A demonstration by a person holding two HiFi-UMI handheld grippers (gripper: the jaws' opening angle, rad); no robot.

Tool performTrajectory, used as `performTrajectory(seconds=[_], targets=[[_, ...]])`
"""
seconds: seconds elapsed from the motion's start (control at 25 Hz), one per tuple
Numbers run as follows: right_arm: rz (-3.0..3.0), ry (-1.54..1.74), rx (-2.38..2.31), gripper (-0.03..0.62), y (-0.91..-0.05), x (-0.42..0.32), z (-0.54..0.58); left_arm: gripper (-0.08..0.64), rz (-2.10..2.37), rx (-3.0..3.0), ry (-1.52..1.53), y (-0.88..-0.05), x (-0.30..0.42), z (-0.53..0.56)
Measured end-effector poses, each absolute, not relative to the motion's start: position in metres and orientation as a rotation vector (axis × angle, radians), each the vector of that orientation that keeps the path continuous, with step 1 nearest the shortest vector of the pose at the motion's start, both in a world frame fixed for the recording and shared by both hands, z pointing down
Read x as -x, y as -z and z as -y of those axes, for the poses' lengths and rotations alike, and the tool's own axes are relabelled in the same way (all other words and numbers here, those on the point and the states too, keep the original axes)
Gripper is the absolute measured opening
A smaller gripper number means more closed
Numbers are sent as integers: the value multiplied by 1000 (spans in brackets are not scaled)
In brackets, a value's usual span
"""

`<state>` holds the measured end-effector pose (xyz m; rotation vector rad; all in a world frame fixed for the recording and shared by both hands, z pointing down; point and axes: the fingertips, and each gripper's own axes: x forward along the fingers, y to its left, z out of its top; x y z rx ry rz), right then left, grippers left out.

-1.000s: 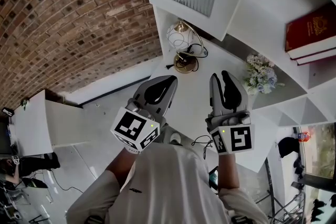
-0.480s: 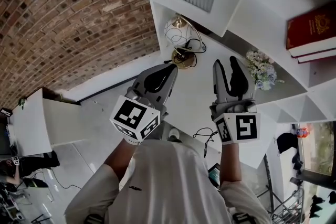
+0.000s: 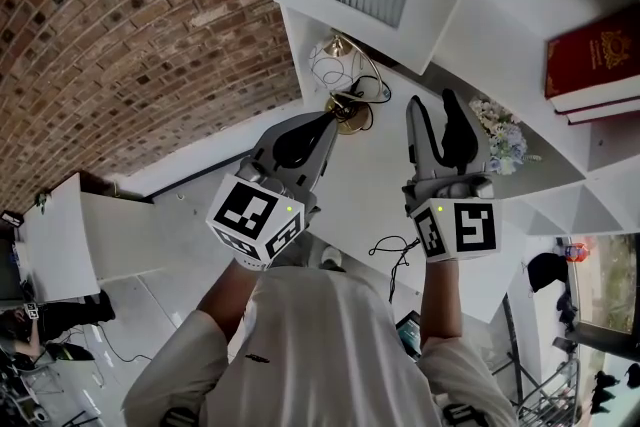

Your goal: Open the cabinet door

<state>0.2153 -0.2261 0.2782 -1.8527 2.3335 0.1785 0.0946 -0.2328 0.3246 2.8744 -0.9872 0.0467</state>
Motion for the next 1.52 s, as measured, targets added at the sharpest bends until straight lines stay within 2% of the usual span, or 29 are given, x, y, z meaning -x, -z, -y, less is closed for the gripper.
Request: performTrajectory(seconds=[1.52], targets=[[-2344, -121, 1871, 202, -283, -235, 314, 9, 974, -2884, -34, -317, -105, 273]])
